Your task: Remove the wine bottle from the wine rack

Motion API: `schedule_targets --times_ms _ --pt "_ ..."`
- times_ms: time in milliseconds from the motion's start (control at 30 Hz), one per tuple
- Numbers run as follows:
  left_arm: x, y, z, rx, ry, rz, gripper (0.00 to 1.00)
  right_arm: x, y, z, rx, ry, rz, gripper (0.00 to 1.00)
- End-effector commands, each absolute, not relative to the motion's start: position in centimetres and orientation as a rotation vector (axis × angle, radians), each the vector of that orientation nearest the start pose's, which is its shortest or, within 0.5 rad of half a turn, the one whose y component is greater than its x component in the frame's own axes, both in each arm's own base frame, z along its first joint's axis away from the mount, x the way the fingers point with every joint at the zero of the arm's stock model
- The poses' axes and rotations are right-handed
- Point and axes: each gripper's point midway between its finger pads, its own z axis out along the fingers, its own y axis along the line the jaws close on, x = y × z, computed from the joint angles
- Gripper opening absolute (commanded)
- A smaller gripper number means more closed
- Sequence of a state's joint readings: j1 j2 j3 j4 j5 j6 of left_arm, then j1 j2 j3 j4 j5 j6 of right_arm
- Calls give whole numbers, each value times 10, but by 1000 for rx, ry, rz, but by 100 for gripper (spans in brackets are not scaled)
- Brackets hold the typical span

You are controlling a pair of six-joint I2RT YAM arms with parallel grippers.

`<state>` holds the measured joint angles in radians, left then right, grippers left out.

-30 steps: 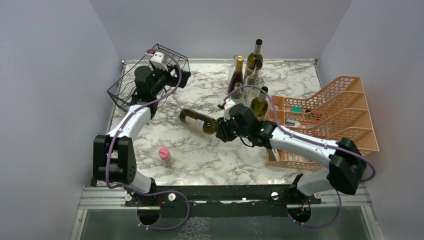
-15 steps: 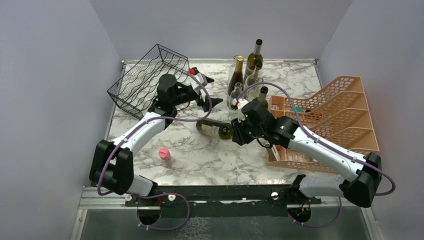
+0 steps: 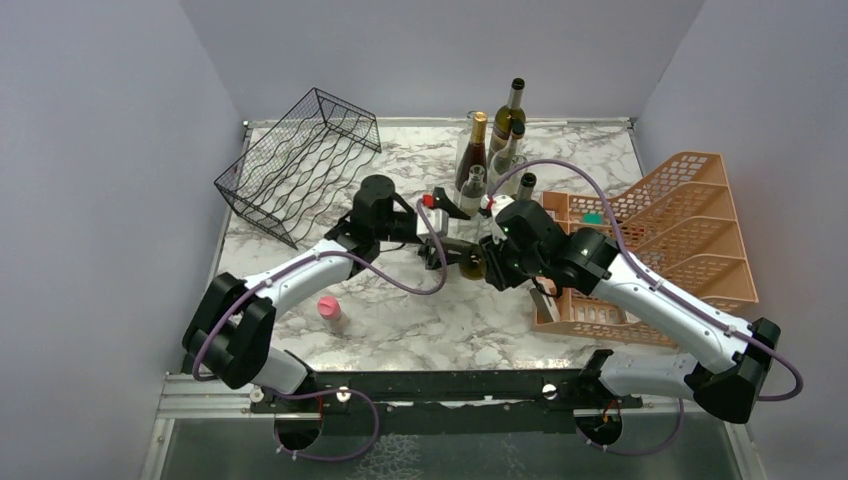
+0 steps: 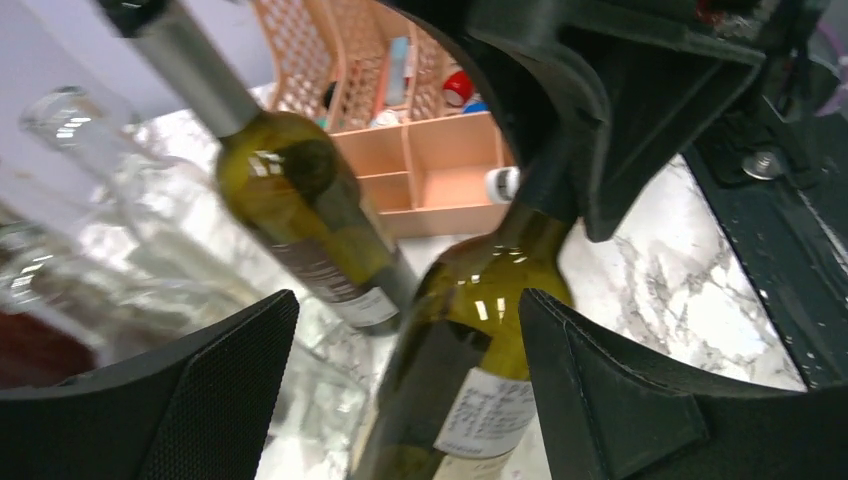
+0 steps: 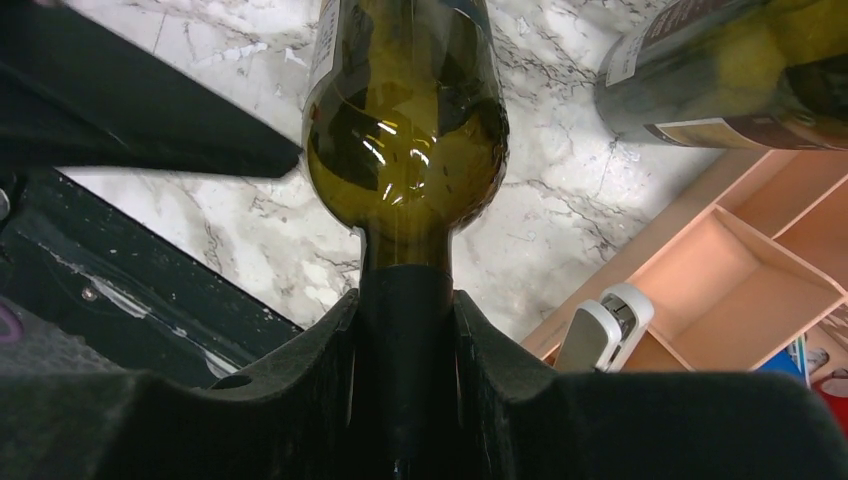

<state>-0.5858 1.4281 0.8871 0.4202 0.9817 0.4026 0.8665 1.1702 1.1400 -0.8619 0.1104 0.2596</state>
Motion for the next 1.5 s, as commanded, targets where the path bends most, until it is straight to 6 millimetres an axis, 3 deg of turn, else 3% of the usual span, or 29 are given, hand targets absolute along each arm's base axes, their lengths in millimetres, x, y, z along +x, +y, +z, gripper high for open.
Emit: schedule_targets --times_ms 0,133,367,467,533,667,800,933,1133,1267,1467 --pt "238 -356 211 1546 999 -985 86 213 228 243 -628 2216 427 1" --pt "225 -371 193 1591 1013 -987 94 214 231 249 -632 2207 437 1" --pt "231 -384 182 1571 1055 -956 98 212 239 256 -652 2202 484 1" --pt "232 -387 181 1568 1063 -960 88 211 239 257 -662 2210 487 1" --pt "233 -387 182 1566 1061 -958 76 211 237 255 -658 2215 470 3" --pt "238 -388 187 1540 1070 -939 51 213 235 252 -633 2216 457 22" --pt "244 -390 188 1518 1099 -931 36 216 232 240 -586 2232 437 37" --pt "244 -392 188 1513 1105 -948 32 221 233 230 -515 2251 429 44" --pt "244 -392 191 1508 1106 -949 31 228 238 235 -395 2187 500 58" --pt "242 -393 192 1508 1104 -961 31 232 243 238 -330 2146 550 60" --pt "243 -392 197 1501 1097 -956 30 230 247 226 -272 2150 604 58"
